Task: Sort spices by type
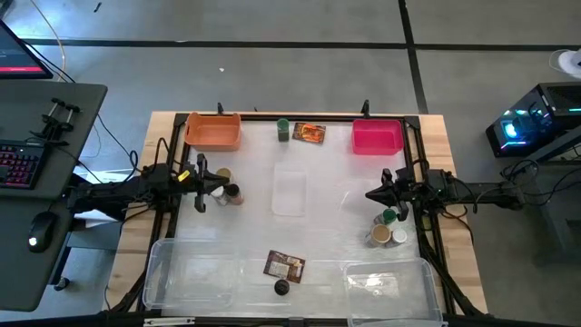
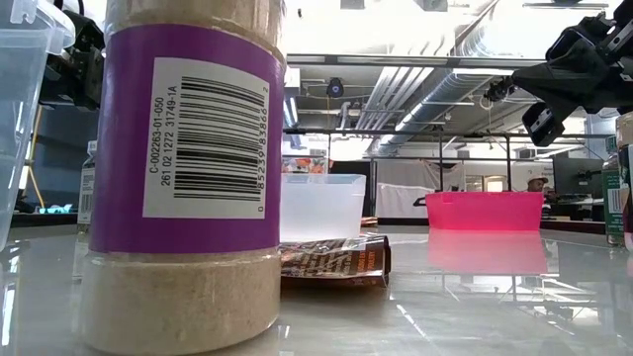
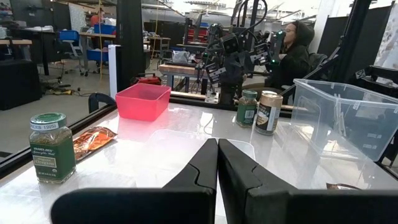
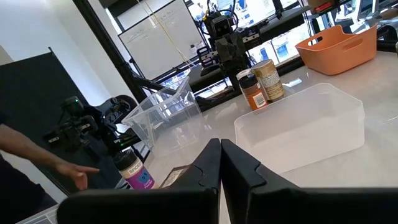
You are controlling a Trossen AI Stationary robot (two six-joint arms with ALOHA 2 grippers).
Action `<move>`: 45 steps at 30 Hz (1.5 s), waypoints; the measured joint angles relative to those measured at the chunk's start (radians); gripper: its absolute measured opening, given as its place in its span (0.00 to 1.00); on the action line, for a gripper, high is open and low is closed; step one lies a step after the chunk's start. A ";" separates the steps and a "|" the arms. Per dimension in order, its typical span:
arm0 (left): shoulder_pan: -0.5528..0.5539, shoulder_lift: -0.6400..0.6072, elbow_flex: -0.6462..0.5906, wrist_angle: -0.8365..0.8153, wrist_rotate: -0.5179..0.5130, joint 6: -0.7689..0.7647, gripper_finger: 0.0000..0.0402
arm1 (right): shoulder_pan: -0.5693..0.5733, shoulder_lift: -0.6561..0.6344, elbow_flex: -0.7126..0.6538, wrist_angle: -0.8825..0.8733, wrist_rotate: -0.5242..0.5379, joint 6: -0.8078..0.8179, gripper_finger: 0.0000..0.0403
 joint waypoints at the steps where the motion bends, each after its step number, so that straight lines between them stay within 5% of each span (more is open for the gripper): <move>1: 0.000 0.000 0.000 0.000 0.000 0.000 0.00 | 0.000 0.000 0.000 0.000 0.000 0.000 0.00; 39: 0.000 0.000 0.000 0.000 0.000 0.000 0.00 | 0.000 0.000 0.000 0.000 0.001 0.000 0.00; 45: 0.000 0.000 0.000 0.000 0.000 0.000 0.00 | 0.000 0.001 0.000 0.115 0.103 0.039 0.00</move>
